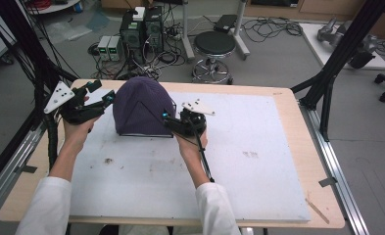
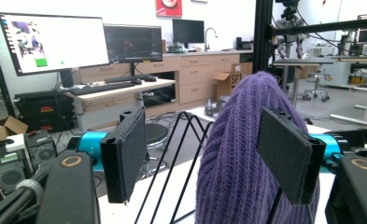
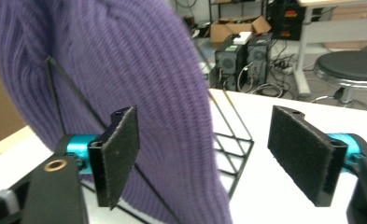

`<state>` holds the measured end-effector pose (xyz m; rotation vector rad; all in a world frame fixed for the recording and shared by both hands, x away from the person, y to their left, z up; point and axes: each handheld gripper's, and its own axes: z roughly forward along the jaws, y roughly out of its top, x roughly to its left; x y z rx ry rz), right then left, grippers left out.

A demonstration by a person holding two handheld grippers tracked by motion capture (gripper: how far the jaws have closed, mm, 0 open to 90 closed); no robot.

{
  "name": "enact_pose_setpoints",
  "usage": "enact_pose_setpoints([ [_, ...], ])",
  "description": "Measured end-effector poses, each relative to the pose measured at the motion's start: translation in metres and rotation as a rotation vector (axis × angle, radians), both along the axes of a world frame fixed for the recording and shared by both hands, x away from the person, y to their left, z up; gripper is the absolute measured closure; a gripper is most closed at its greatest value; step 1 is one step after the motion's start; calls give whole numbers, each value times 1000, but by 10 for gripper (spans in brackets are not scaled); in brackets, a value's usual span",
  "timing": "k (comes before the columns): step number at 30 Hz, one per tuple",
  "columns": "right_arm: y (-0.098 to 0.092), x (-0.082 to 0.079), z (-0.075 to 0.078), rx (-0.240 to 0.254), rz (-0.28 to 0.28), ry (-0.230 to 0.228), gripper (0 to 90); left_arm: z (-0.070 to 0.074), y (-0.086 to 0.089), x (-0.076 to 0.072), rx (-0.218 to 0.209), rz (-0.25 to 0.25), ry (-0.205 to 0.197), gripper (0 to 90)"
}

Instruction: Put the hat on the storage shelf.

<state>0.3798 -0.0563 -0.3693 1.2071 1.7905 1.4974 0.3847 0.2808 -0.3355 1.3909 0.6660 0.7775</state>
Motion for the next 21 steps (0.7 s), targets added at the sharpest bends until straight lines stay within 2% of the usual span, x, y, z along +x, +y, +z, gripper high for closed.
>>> enact_pose_setpoints([
  [4, -12, -2, 4, 3, -19, -11, 199, 1, 2, -5, -6, 8, -14, 332],
  [8, -28, -6, 7, -18, -39, -11, 150, 1, 4, -11, -8, 19, -20, 323],
  [11, -42, -11, 10, -9, -70, -37, 126, -1, 5, -15, -11, 22, -19, 313],
  [12, -47, -13, 11, -11, -77, -39, 124, -3, 5, -18, -24, 23, -5, 306],
  [14, -57, -16, 11, -17, -83, -42, 121, -4, 4, -19, -21, 23, 4, 287],
  [16, -61, -18, 12, -24, -90, -44, 120, -7, 3, -22, -16, 24, 2, 287],
  [18, -73, -25, 12, -47, -109, -66, 119, -8, 1, -25, -26, 23, 1, 282],
  [20, -77, -27, 12, -56, -120, -64, 114, -9, -1, -28, -26, 21, -3, 279],
  [21, -86, -30, 15, -42, -124, -52, 113, -9, -1, -30, -24, 20, -5, 276],
])
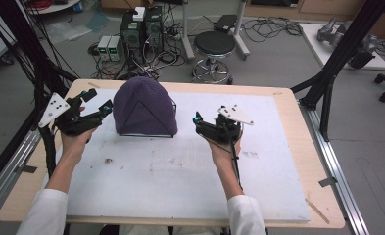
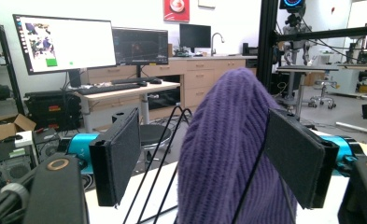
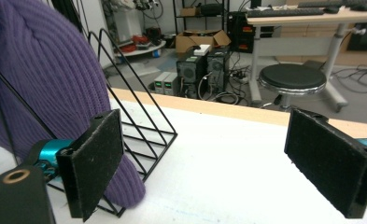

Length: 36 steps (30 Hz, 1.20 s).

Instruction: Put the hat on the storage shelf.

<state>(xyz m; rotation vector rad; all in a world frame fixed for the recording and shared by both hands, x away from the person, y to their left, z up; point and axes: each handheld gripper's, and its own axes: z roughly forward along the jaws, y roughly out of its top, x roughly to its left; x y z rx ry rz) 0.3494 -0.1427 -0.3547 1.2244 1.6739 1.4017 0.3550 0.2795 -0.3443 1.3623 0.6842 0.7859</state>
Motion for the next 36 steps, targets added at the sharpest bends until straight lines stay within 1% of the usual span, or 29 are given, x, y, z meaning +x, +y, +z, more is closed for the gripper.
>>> enact_pose_setpoints([
  [1, 0, 0, 0, 0, 0, 0, 113, 1, 0, -2, -2, -3, 0, 276],
  [2, -11, -5, 3, 13, -6, -3, 114, 1, 0, -4, -6, -9, 0, 272],
  [4, -19, -9, 6, 15, -19, -13, 113, 1, 0, -6, -12, -23, 0, 272],
  [6, -26, -13, 8, 10, -37, -17, 113, 1, 0, -8, -8, -22, 7, 265],
  [7, -26, -13, 8, 10, -37, -17, 113, 0, 1, -9, -9, -24, 10, 265],
  [8, -34, -18, 10, -4, -52, -19, 113, -1, 1, -11, -8, -22, 14, 263],
  [10, -38, -22, 11, -8, -58, -16, 113, -3, 2, -14, -9, -17, 13, 260],
  [12, -43, -28, 11, -15, -75, -30, 114, -5, 5, -18, -9, -6, 16, 256],
  [14, -47, -33, 10, -28, -86, -29, 114, -7, 7, -23, -6, -1, 17, 253],
  [17, -54, -40, 4, -27, -102, -21, 114, -11, 11, -29, 1, 13, 20, 247],
  [18, -57, -42, 2, -26, -109, -12, 114, -13, 13, -31, 0, 18, 20, 246],
  [19, -60, -44, 0, -25, -117, -15, 114, -15, 14, -34, 4, 23, 21, 246],
  [21, -66, -48, -5, -17, -137, -15, 114, -20, 18, -39, -11, 40, 25, 244],
  [22, -66, -48, -5, -17, -137, -15, 114, -20, 18, -39, -11, 40, 25, 242],
  [24, -76, -54, -12, -9, -163, -5, 114, -23, 21, -42, -23, 42, 32, 242],
  [25, -76, -54, -12, -9, -163, -5, 114, -25, 22, -43, -29, 42, 36, 242],
  [26, -83, -57, -18, -12, -167, 10, 114, -27, 23, -44, -31, 47, 39, 241],
  [28, -88, -60, -24, -16, -178, 22, 114, -30, 23, -46, -29, 50, 51, 236],
  [29, -88, -60, -24, -16, -178, 22, 114, -31, 24, -47, -26, 50, 55, 236],
  [30, -94, -64, -28, -24, -189, 28, 114, -32, 24, -48, -24, 50, 57, 236],
  [32, -100, -68, -32, -19, -202, 37, 114, -34, 24, -51, -25, 51, 55, 239],
  [33, -100, -68, -32, -19, -202, 37, 114, -35, 25, -53, -21, 52, 48, 239],
  [34, -105, -72, -35, -23, -215, 37, 114, -36, 25, -55, -20, 52, 42, 251],
  [36, -108, -74, -36, -25, -223, 32, 114, -38, 26, -58, -24, 50, 41, 251],
])
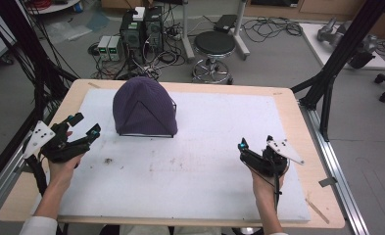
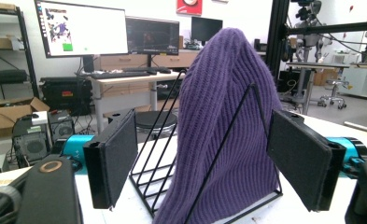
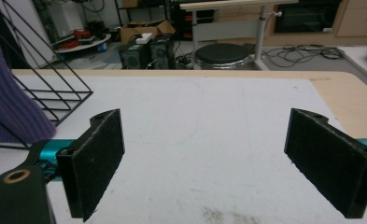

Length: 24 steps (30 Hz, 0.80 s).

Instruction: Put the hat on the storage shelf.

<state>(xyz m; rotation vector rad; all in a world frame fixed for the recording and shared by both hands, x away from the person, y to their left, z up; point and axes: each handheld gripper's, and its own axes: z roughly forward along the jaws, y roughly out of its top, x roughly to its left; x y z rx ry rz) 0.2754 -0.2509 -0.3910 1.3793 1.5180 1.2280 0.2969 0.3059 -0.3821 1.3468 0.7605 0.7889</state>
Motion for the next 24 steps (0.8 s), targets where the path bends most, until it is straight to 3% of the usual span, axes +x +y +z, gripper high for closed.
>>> enact_pose_setpoints([
  [7, -14, -14, -14, 5, -54, -21, 114, -13, 4, -11, -7, 10, 19, 251],
  [9, -20, -21, -22, 3, -71, -63, 114, -17, 6, -13, -14, 12, 22, 257],
  [12, -23, -26, -28, -2, -85, -89, 115, -22, 10, -17, -50, 24, 25, 260],
  [17, -25, -34, -32, -14, -105, -122, 114, -29, 16, -24, -59, 55, 33, 261],
  [24, -26, -40, -40, -28, -138, -112, 115, -33, 26, -35, -82, 98, 50, 261],
])
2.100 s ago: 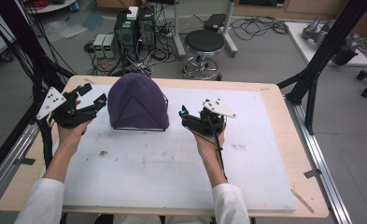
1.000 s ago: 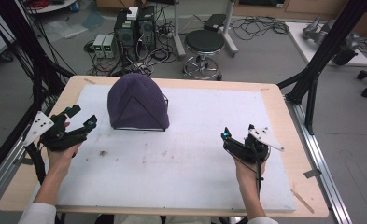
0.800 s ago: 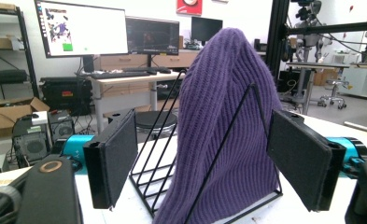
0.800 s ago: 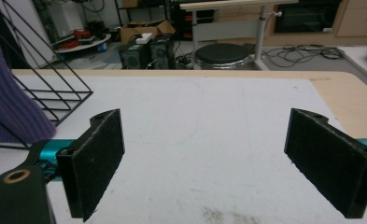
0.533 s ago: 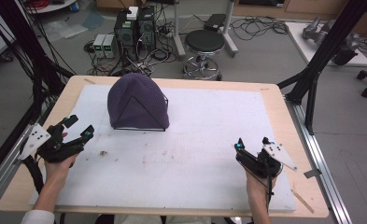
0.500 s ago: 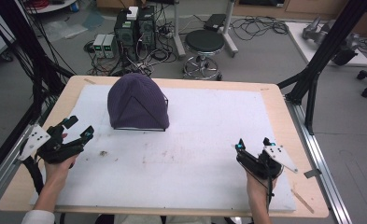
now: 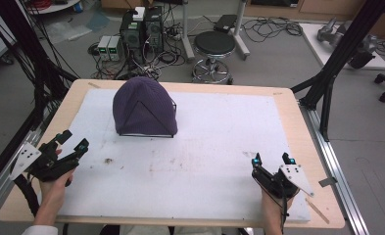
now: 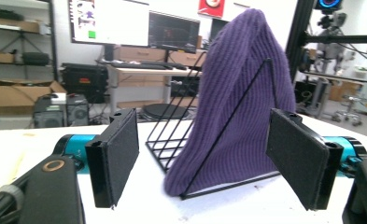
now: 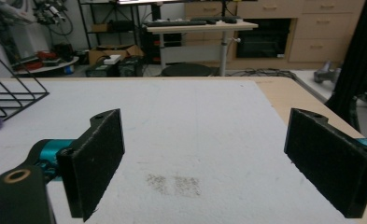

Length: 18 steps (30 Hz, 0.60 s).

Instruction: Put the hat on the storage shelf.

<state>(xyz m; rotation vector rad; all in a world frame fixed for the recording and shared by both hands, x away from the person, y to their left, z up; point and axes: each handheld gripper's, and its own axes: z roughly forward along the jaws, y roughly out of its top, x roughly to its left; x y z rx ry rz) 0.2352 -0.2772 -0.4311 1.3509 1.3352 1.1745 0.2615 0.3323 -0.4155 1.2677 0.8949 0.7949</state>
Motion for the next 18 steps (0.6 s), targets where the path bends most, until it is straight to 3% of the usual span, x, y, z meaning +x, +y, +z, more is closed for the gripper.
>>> enact_pose_setpoints([
  [6, -3, -3, -4, -5, -53, -7, 136, -7, 9, -5, -27, 47, 52, 260],
  [10, -4, -3, -4, -2, -67, -21, 124, -15, 10, -6, -13, 56, 82, 254],
  [18, -8, -2, -7, 38, -49, -4, 120, -17, 8, -8, 1, 65, 75, 251],
])
